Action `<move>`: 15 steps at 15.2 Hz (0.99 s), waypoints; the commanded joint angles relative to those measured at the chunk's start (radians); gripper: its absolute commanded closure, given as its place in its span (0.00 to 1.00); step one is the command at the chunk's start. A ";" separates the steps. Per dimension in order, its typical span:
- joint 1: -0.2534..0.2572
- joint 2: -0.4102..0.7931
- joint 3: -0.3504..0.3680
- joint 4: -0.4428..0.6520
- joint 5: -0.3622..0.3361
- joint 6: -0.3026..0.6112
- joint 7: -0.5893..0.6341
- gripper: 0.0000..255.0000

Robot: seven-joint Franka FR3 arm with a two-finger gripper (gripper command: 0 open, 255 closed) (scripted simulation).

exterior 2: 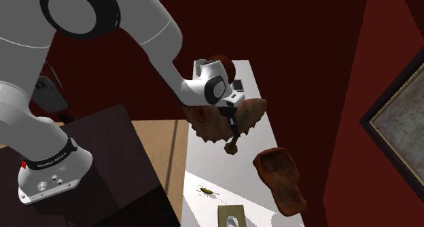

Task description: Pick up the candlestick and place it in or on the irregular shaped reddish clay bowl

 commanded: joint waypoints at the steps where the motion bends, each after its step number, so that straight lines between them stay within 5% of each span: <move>1: -0.006 -0.026 0.009 -0.011 0.008 -0.014 -0.015 1.00; 15: -0.046 -0.194 0.067 -0.071 0.079 -0.118 -0.124 1.00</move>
